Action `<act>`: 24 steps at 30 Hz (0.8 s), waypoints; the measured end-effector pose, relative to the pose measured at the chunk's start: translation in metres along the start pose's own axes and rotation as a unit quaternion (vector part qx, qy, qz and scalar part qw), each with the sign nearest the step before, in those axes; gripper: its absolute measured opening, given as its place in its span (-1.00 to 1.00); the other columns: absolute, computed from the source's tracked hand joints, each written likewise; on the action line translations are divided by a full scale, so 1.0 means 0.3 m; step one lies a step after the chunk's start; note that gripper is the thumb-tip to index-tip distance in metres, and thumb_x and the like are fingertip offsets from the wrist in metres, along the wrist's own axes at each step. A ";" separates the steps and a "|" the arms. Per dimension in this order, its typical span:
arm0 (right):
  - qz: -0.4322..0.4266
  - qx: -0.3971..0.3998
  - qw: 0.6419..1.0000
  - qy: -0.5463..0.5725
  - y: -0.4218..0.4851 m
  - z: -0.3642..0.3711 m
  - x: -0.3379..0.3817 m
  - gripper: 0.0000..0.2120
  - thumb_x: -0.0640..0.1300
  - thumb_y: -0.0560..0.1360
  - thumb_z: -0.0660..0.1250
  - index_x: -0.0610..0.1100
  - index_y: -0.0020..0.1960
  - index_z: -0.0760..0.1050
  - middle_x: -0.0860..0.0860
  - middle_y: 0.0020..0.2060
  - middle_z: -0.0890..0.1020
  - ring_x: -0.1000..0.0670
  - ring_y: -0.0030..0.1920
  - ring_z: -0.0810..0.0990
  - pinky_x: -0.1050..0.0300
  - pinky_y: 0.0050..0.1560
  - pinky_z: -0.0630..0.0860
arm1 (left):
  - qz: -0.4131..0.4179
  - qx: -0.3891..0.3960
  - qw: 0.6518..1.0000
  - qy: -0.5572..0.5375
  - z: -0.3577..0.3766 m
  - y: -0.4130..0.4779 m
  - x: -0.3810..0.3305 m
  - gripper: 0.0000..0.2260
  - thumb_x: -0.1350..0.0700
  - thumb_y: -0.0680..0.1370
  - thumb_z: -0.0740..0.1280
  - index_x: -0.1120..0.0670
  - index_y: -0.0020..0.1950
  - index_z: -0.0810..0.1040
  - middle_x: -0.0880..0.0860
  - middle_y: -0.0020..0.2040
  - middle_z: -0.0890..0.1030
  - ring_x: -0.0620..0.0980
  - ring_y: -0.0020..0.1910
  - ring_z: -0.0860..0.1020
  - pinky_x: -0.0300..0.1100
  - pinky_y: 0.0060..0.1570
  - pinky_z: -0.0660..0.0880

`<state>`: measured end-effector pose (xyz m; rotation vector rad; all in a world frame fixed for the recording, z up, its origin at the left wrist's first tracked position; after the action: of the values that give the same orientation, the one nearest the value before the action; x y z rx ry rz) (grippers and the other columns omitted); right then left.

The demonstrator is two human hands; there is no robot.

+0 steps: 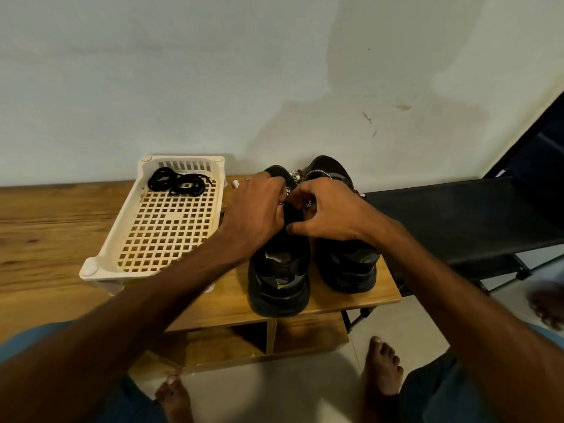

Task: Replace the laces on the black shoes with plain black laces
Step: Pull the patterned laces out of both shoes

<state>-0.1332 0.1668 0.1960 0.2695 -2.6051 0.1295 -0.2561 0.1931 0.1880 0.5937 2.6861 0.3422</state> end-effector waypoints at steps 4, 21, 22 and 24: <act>0.048 -0.091 0.995 0.000 0.006 0.009 -0.002 -0.67 -0.04 0.42 0.53 -0.15 0.13 0.63 0.01 -0.17 0.70 0.04 -0.13 0.67 0.03 -0.01 0.67 | 0.011 0.006 1.000 -0.014 0.007 -0.003 0.010 -0.95 0.12 0.52 0.40 0.02 -0.04 0.59 0.01 -0.02 0.61 0.01 -0.02 0.58 0.04 0.08 0.52; 0.106 -0.124 0.984 0.073 -0.009 0.026 -0.041 -0.66 -0.16 0.43 0.54 -0.11 0.17 0.58 0.01 -0.11 0.68 0.04 -0.07 0.67 0.06 0.02 0.67 | -0.095 0.021 0.969 -0.227 0.000 0.014 0.120 -0.80 0.05 0.50 0.36 0.00 0.11 0.63 -0.09 -0.02 0.60 -0.13 -0.08 0.53 -0.24 -0.09 0.42; 0.106 -0.124 0.984 0.072 -0.007 0.026 -0.040 -0.65 -0.15 0.42 0.54 -0.11 0.18 0.58 0.01 -0.11 0.68 0.04 -0.07 0.67 0.07 0.02 0.67 | -0.043 0.007 0.984 -0.170 -0.003 0.005 0.095 -0.72 -0.01 0.45 0.38 -0.02 0.15 0.62 -0.10 0.05 0.59 -0.10 0.06 0.49 -0.22 0.03 0.37; 0.104 -0.125 0.984 0.070 -0.004 0.028 -0.037 -0.64 -0.13 0.43 0.55 -0.11 0.19 0.57 0.01 -0.13 0.68 0.05 -0.09 0.68 0.08 0.00 0.67 | 0.037 -0.012 0.995 -0.088 -0.002 -0.006 0.056 -0.65 -0.06 0.39 0.41 -0.03 0.15 0.66 -0.05 0.26 0.56 0.00 0.30 0.39 -0.09 0.26 0.37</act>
<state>-0.1275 0.1663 0.1832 -0.0998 -2.4696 -0.1035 -0.2711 0.1990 0.1831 0.6844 2.4929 0.3268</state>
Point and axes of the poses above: each hand's wrist, its own y-axis towards the middle knuckle, its own z-axis out of the palm, x = y × z, the point moved 6 cm from there along y, towards the middle knuckle
